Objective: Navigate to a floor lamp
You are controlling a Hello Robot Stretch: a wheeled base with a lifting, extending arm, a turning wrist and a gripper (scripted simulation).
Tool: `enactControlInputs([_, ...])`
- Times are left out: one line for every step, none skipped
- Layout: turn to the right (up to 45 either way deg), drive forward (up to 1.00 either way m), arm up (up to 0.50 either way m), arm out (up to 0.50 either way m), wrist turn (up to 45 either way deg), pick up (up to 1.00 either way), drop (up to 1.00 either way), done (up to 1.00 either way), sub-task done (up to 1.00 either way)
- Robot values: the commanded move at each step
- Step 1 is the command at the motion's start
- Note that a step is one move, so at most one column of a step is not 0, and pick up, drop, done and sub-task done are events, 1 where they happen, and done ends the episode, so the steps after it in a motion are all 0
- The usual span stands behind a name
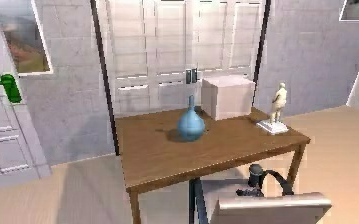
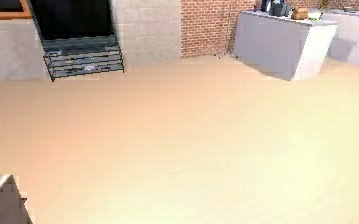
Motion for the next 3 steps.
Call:
enactControlInputs([-45.0, 0.00, 0.00, 0.00, 0.0, 0.00, 0.00, 0.00, 0.00])
enactControlInputs([-18.0, 0.00, 0.00, 0.00, 0.0, 0.00, 0.00, 0.00, 0.00])
enactControlInputs([0.0, 0.45, 0.00, 0.00, 0.0, 0.00, 0.00, 0.00, 0.00])
